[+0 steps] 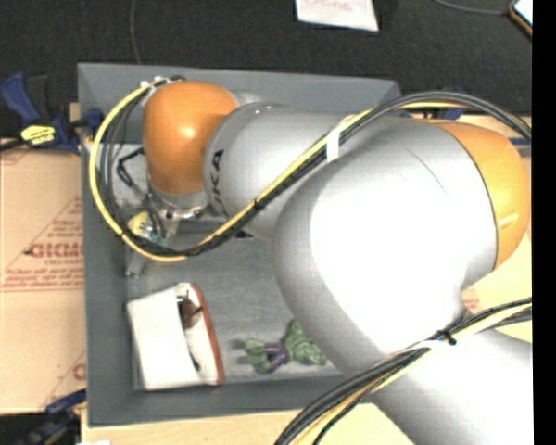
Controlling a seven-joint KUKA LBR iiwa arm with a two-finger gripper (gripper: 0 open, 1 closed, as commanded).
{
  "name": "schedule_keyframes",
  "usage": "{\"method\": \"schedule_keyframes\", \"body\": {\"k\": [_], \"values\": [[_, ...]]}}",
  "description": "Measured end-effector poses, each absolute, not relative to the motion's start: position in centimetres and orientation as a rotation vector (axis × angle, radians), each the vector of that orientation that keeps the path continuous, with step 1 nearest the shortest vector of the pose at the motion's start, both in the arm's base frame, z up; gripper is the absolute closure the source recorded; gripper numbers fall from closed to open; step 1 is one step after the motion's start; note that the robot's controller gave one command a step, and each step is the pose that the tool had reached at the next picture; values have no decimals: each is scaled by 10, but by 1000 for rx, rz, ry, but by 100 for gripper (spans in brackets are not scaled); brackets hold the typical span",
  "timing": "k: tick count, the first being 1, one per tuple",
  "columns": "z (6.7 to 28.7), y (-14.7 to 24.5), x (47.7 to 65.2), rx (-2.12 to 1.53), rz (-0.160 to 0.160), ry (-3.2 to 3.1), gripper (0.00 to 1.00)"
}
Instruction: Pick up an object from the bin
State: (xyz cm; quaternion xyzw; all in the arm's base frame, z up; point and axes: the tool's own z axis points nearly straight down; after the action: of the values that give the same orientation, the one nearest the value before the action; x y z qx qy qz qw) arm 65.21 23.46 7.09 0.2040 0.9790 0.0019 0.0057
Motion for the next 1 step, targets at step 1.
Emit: {"method": "schedule_keyframes", "body": {"k": [1], "values": [[71,224,652,922,11,2994,100]]}}
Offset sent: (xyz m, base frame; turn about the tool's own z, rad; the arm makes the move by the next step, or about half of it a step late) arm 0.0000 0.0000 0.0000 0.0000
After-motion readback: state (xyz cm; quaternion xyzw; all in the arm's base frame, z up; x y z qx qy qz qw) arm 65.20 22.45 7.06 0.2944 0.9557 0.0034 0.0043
